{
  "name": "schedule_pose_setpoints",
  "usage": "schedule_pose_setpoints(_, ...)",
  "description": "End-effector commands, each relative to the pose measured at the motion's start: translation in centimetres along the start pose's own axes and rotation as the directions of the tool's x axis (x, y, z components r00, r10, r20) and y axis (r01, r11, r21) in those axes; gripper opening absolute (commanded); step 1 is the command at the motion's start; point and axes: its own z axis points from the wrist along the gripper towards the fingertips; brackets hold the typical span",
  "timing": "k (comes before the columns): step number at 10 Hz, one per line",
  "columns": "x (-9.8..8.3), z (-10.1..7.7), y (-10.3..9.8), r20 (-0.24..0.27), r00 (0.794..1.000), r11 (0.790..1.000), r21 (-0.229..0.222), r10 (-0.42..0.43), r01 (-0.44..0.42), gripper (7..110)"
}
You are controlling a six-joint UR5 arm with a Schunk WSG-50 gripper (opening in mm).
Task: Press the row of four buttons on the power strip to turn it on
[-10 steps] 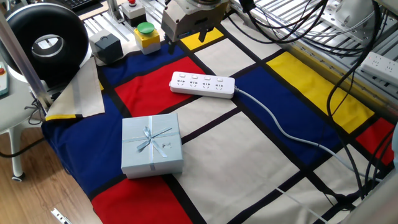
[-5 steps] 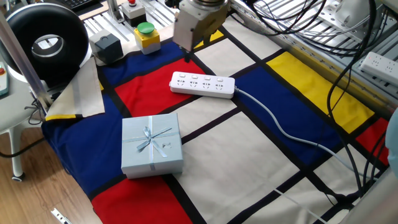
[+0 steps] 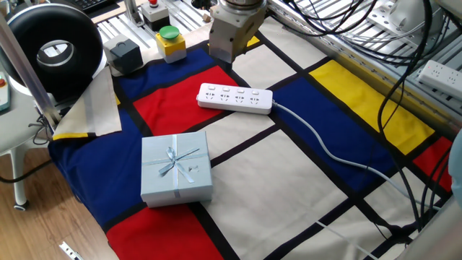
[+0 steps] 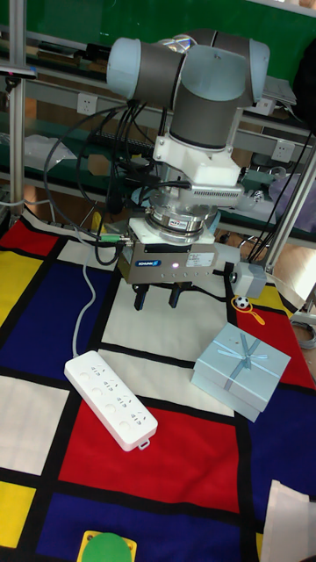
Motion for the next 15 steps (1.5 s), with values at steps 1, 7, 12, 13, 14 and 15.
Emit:
schedule_pose_setpoints(1,0.6,0.5,-0.2,-0.037,0.997,0.997,0.043,-0.064,0.065,7)
schedule_pose_setpoints(7,-0.3,0.7,1.0,0.0,0.993,0.993,0.01,-0.121,0.121,7)
schedule_pose_setpoints(12,-0.5,0.9,1.0,0.009,0.994,0.994,0.01,-0.11,0.11,7)
schedule_pose_setpoints(13,-0.9,0.9,1.3,0.026,0.996,0.996,0.002,-0.085,0.085,7)
schedule_pose_setpoints(14,-1.0,0.9,1.3,0.03,0.997,0.997,0.001,-0.071,0.071,7)
schedule_pose_setpoints(15,-0.6,0.8,2.5,0.016,0.998,0.997,-0.047,-0.056,0.056,7)
